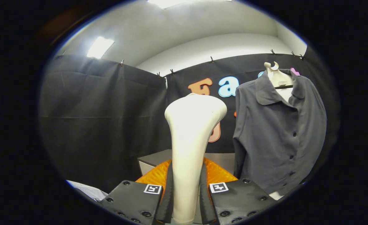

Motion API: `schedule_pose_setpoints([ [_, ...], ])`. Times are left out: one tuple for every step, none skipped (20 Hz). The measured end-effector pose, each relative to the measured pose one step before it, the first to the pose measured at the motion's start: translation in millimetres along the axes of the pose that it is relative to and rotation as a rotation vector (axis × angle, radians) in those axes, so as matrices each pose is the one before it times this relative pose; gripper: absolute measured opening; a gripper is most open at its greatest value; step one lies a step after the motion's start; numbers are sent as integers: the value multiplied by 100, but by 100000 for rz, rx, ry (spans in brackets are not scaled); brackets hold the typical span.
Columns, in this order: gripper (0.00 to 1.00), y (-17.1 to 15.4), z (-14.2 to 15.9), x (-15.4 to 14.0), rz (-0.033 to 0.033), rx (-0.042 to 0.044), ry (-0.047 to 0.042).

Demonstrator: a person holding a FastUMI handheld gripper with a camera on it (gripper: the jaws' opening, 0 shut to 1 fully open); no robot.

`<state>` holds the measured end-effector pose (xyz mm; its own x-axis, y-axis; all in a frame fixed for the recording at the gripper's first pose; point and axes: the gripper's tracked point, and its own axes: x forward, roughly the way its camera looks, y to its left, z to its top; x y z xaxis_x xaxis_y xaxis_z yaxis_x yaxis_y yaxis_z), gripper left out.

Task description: Iron the clothes twice with a garment steamer, once on the left side and once on the right side.

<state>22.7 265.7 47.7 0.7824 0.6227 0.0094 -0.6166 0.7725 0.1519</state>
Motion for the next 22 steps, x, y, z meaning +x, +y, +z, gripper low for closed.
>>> schedule_pose_setpoints([
  [42, -757, 467, -874, -1541, -159, -838],
  [42, -1055, 311, -747, -2079, -668, -419],
  [42, -1158, 185, -770, -2377, -796, -91],
  [42, -1174, 254, -852, -2470, -508, -388],
  [42, -1140, 96, -591, -2278, -254, -678],
  [42, -1285, 220, -539, -2451, 102, -707],
  [42, -1064, 24, -496, -2128, 38, -650],
  [42, -1211, -307, -578, -2088, -722, 132],
  [42, -1322, -448, -431, -2133, -996, 747],
  [42, -1115, -512, -328, -1926, -724, 822],
  [42, -996, -227, -286, -1359, -259, 243],
  [42, -929, 133, -400, -1404, -38, -46],
  [42, -994, -12, -189, -1170, 292, -192],
  [42, -679, 32, 166, -663, 422, -77],
  [42, -734, -38, 65, -421, 59, 84],
  [42, -806, -40, 148, -468, -206, -91],
  [42, -814, -63, 186, -603, -57, -88],
  [42, -793, 112, 307, -1201, 350, -149],
  [42, -810, 52, 280, -1332, 444, -127],
  [42, -467, 214, 321, -497, 603, -685],
  [42, -431, 238, 237, -59, 710, -675],
  [42, -274, 116, 355, 168, 454, -656],
])
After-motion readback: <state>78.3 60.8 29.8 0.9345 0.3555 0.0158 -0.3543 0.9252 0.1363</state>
